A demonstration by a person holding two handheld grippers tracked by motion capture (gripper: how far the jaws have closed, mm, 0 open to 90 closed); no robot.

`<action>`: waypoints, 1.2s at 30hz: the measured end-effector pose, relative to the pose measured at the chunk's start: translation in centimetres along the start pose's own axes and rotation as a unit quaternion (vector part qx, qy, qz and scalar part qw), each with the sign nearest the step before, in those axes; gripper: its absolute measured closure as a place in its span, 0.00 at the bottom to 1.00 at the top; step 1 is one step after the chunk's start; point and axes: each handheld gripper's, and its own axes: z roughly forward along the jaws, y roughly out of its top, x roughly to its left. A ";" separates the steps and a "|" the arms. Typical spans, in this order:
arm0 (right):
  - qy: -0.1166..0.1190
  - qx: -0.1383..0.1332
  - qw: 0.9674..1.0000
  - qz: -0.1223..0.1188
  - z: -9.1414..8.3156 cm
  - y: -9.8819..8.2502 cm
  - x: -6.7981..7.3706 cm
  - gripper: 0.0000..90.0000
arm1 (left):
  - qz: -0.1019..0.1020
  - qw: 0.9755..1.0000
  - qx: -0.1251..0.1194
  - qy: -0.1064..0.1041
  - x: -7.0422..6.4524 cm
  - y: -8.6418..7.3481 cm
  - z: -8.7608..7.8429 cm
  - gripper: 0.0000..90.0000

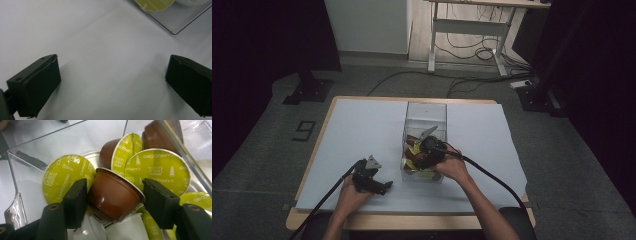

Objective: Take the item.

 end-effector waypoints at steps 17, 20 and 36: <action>-0.013 -0.009 1.000 0.009 -0.7 0.0 0.3 0.44 | 0.000 1.000 0.000 0.000 0.0 0.0 0.0 0.00; -0.016 -0.017 1.000 0.008 -1.2 0.1 0.3 0.44 | 0.000 1.000 0.000 0.000 0.0 0.0 0.0 0.00; -0.019 -0.046 0.999 0.010 -4.2 0.2 0.2 0.44 | 0.000 1.000 0.000 0.000 0.0 0.0 0.0 0.00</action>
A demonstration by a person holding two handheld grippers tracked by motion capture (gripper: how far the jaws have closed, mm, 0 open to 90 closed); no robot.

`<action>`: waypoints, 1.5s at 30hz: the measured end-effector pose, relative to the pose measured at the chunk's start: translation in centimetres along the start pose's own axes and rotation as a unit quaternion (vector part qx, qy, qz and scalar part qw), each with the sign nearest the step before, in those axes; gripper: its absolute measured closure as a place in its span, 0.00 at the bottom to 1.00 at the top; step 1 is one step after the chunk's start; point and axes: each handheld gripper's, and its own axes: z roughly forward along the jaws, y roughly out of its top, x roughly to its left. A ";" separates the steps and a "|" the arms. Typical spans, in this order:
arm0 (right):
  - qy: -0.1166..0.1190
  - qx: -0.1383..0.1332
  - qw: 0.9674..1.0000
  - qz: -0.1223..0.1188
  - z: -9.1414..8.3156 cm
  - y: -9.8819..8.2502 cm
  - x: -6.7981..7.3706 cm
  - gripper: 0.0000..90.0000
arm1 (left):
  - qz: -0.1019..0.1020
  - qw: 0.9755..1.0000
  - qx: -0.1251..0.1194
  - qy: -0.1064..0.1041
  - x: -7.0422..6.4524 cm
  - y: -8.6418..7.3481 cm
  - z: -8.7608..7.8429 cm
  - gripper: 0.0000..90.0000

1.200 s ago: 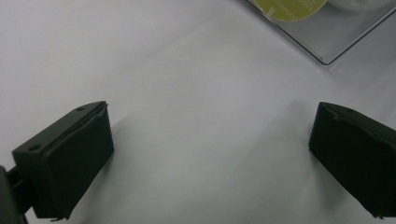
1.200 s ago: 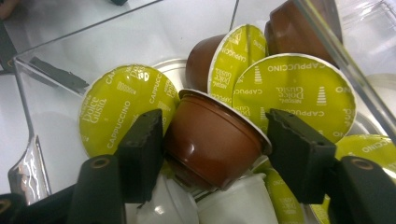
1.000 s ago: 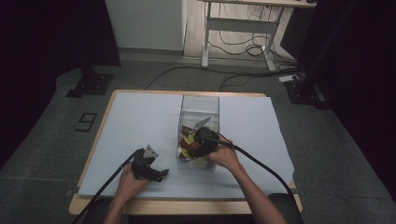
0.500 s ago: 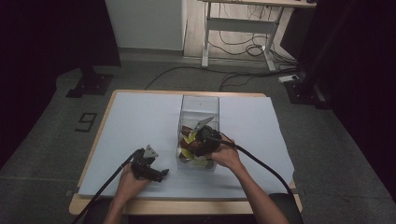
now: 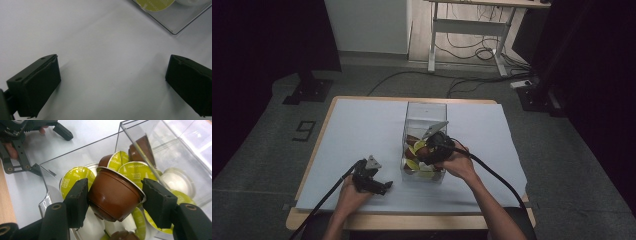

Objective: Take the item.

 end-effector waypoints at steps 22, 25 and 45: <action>-0.020 -0.028 0.999 0.025 -4.1 -0.3 -1.2 0.44 | 0.000 1.000 0.000 0.000 0.0 0.0 0.0 0.00; -0.024 -0.031 0.999 0.026 -4.6 -0.4 -1.4 0.44 | 0.000 1.000 0.000 0.000 0.0 0.0 0.0 0.00; -0.065 -0.037 0.995 0.059 -7.5 -2.5 -3.6 0.44 | 0.000 1.000 0.000 0.000 0.0 0.0 0.0 0.00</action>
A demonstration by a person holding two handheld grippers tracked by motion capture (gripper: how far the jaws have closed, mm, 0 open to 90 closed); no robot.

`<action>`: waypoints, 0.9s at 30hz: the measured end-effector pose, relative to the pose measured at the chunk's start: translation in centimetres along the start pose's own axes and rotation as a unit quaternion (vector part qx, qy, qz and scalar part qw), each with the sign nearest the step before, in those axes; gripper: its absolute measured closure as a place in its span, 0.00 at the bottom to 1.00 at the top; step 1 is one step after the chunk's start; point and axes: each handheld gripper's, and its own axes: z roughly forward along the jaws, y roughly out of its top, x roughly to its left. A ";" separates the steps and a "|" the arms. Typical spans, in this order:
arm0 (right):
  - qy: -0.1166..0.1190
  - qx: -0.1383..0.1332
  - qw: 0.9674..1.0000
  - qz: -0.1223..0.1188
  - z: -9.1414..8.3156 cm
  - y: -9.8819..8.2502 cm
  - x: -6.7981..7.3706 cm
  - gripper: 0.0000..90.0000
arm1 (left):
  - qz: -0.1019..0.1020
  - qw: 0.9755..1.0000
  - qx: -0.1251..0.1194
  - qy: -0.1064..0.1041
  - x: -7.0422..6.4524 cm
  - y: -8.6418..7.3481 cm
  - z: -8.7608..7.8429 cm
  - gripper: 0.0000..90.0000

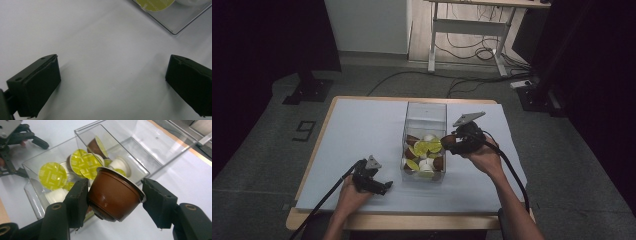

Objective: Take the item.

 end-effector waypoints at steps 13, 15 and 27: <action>-0.030 0.006 0.999 0.027 -1.1 -2.5 -2.2 0.44 | 0.000 1.000 0.000 0.000 0.0 0.0 0.0 0.00; -0.036 0.008 0.999 0.029 -1.1 -3.0 -2.6 0.44 | 0.000 1.000 0.000 0.000 0.0 0.0 0.0 0.00; -0.062 0.021 0.997 0.043 -0.5 -5.4 -3.7 0.44 | 0.000 1.000 0.000 0.000 0.0 0.0 0.0 0.00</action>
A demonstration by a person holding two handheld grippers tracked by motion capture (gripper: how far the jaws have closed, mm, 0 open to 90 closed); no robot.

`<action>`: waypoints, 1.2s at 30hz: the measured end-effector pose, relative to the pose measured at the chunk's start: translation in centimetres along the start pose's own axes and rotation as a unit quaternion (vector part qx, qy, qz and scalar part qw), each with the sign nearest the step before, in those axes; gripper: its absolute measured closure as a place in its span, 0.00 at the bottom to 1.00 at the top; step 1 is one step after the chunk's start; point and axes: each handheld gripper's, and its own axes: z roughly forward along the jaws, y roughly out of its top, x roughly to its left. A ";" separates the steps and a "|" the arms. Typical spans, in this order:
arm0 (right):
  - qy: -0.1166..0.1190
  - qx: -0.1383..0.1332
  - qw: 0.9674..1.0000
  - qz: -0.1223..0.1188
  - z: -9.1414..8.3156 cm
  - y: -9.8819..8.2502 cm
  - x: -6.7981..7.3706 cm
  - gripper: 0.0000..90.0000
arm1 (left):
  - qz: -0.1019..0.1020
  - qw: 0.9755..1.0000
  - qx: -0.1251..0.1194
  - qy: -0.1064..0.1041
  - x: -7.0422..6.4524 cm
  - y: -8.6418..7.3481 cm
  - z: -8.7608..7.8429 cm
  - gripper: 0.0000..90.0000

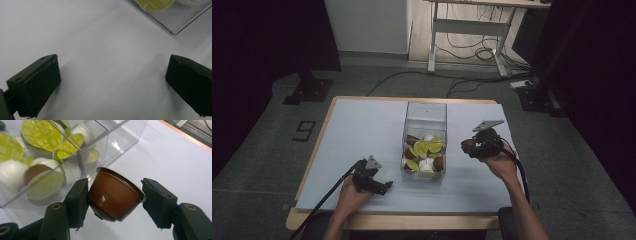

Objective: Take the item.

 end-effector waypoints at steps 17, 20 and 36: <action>-0.013 0.024 1.000 0.003 2.2 -3.1 -0.1 0.44 | 0.000 1.000 -0.001 0.000 0.0 0.0 0.0 0.00; -0.013 0.026 1.000 0.000 2.6 -3.4 0.1 0.44 | 0.000 1.000 -0.001 0.000 0.0 0.0 0.0 0.00; -0.002 0.045 0.999 -0.004 4.8 -5.6 0.9 0.44 | 0.000 1.000 -0.001 0.001 0.0 0.0 0.0 0.00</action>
